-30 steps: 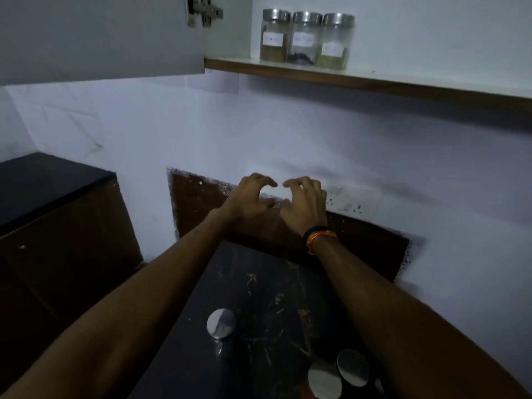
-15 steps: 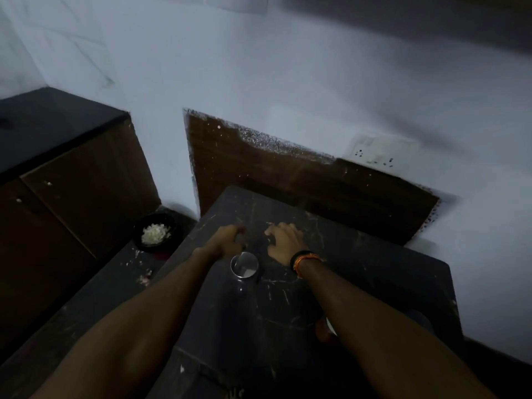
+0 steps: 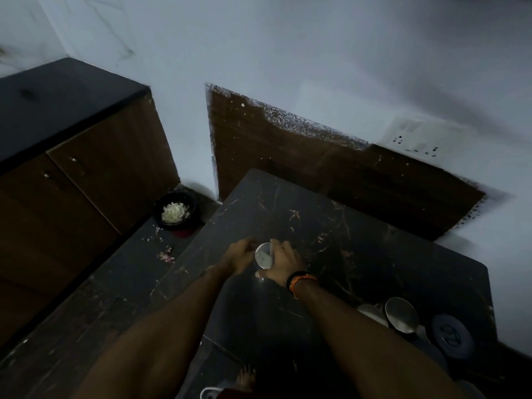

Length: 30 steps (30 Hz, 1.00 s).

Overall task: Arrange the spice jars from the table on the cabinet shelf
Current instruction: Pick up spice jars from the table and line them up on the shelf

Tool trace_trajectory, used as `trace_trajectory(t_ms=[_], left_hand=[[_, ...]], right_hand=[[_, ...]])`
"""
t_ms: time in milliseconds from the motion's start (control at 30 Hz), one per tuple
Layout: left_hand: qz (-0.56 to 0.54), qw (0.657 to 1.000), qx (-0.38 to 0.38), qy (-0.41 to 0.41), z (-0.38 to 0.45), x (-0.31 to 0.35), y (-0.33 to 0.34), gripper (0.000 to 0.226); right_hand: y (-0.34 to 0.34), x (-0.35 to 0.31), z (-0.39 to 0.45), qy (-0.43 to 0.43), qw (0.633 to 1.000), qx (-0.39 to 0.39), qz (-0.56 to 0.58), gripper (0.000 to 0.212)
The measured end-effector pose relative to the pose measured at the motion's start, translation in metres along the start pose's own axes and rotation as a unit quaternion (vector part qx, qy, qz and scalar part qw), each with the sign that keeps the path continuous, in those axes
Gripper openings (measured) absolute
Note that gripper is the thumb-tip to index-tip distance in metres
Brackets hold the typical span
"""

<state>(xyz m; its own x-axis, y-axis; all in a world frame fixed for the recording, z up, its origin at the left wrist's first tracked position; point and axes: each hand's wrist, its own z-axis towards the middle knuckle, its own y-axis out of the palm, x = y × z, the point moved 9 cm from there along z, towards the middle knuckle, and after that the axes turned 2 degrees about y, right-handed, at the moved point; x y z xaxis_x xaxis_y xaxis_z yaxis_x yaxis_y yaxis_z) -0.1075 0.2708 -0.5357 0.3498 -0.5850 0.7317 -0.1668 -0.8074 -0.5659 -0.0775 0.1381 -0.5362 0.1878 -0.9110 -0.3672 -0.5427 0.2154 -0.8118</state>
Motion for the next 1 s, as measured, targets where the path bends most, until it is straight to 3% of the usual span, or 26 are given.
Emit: trace_trajectory(t_ms=[167, 367, 467, 600, 767, 900, 1000], left_hand=[[-0.011, 1.000, 0.003, -0.007, -0.001, -0.007, 0.001, 0.045], [-0.102, 0.994, 0.006, -0.045, 0.000, -0.016, 0.007, 0.036], [-0.175, 0.980, 0.028, -0.085, 0.002, -0.024, 0.013, 0.038], [-0.263, 0.957, 0.026, -0.120, 0.005, -0.024, 0.025, 0.031], [-0.381, 0.912, -0.056, -0.139, -0.008, -0.003, 0.058, 0.032], [-0.546, 0.805, -0.152, -0.176, -0.015, 0.024, 0.098, 0.046], [-0.614, 0.756, -0.170, -0.153, -0.012, 0.053, 0.108, 0.050]], right_hand=[[0.017, 0.001, 0.007, 0.032, 0.999, 0.015, 0.016, 0.121], [0.016, 0.004, 0.011, 0.029, 0.998, 0.025, 0.041, 0.102], [0.008, 0.016, 0.005, 0.007, 0.994, 0.041, 0.098, 0.095], [-0.007, 0.033, 0.001, 0.009, 0.981, 0.002, 0.193, 0.104], [-0.050, 0.049, -0.013, -0.010, 0.934, -0.033, 0.356, 0.082], [-0.086, 0.057, -0.026, -0.053, 0.907, -0.060, 0.413, 0.074], [-0.111, 0.071, -0.035, -0.072, 0.887, -0.035, 0.455, 0.071]])
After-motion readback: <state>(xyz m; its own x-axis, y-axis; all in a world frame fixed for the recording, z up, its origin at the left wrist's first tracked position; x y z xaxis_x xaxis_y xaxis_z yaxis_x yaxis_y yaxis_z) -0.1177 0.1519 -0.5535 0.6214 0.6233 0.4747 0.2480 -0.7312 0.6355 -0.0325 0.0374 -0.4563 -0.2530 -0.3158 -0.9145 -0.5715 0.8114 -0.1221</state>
